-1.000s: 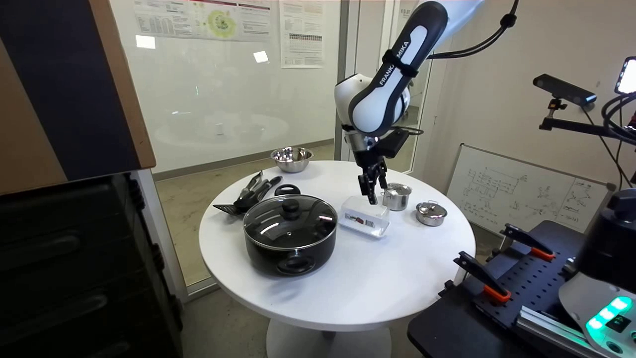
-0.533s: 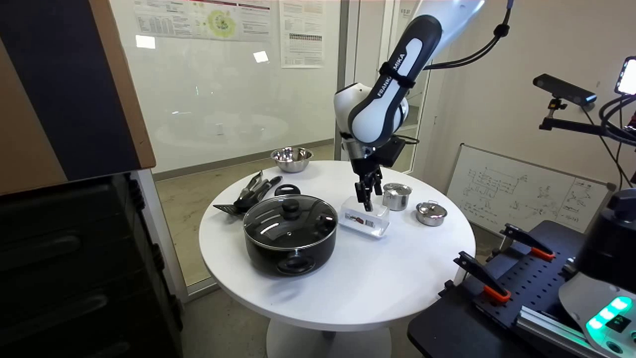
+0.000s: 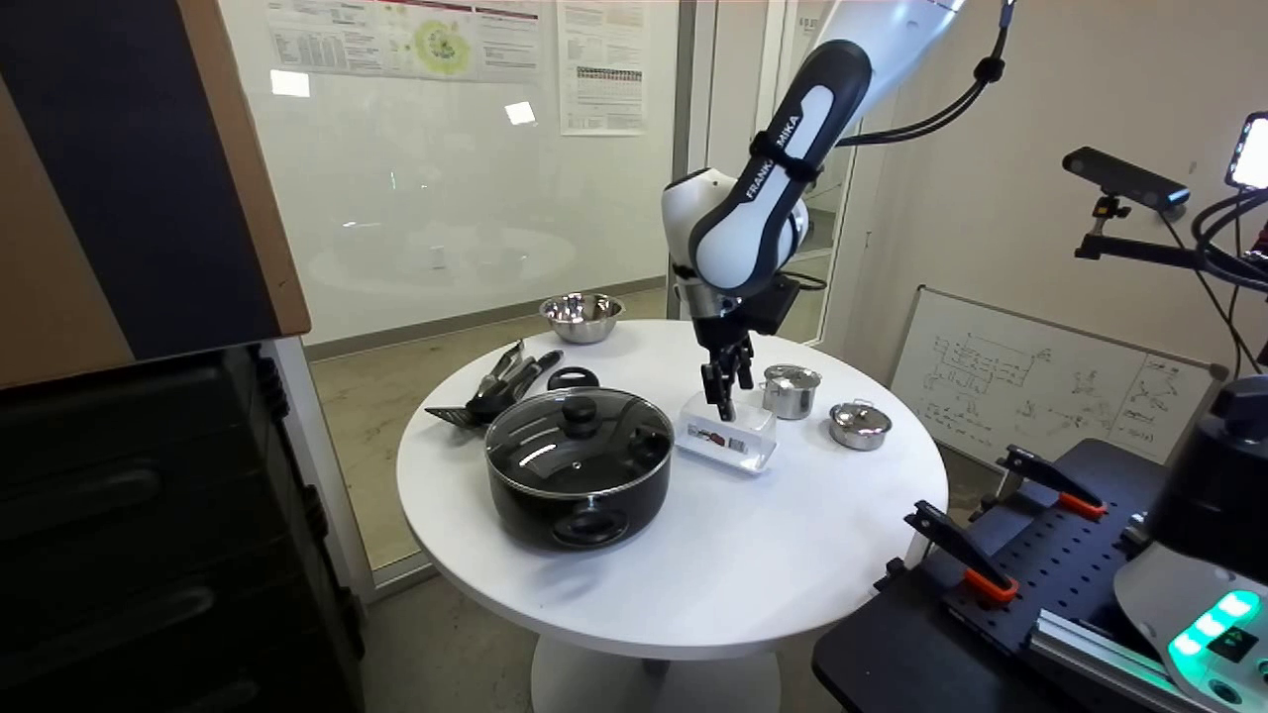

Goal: Shake the transparent object.

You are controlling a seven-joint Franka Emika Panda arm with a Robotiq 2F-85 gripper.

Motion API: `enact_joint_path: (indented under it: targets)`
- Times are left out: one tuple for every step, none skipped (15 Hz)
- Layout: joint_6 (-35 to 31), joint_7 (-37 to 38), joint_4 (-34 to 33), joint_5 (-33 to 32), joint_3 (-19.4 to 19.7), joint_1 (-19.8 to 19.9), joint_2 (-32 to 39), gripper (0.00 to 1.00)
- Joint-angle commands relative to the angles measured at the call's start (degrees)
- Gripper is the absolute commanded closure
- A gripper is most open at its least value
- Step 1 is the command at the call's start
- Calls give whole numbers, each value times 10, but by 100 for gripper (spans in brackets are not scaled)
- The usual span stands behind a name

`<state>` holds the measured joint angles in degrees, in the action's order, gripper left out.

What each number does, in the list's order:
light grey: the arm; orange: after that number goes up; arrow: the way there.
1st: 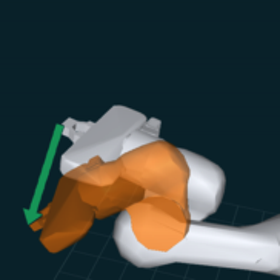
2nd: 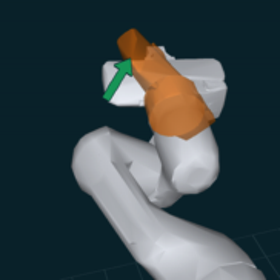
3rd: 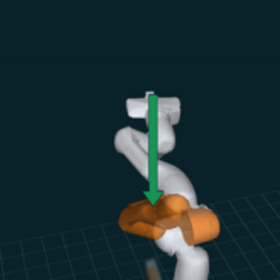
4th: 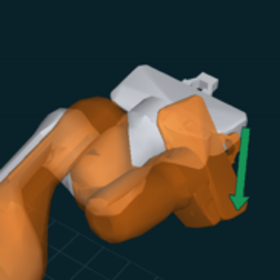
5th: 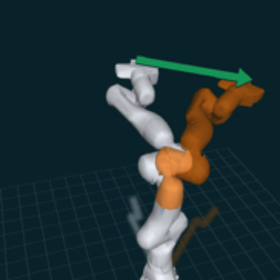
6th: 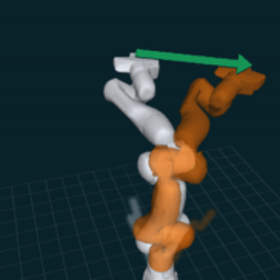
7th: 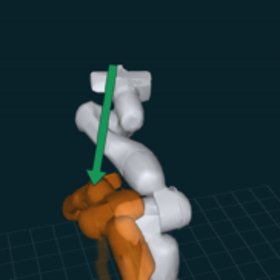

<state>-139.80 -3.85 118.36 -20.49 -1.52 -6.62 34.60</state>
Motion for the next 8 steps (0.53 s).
enact_joint_path:
  targets:
    - [-10, -10, -20, -11, 12, -7, 20, 0]
    - [-10, -11, -22, -11, 13, -7, 22, 0]
    - [-12, -13, -24, -11, 14, -7, 25, 0]
    - [-12, -13, -27, -11, 14, -7, 27, 0]
    - [-14, -14, -29, -12, 16, -7, 30, 0]
    - [-15, -14, -31, -13, 17, -8, 34, 0]
    - [-14, -14, -34, -13, 18, -8, 38, 0]
    - [-14, -14, -36, -13, 18, -9, 40, 0]
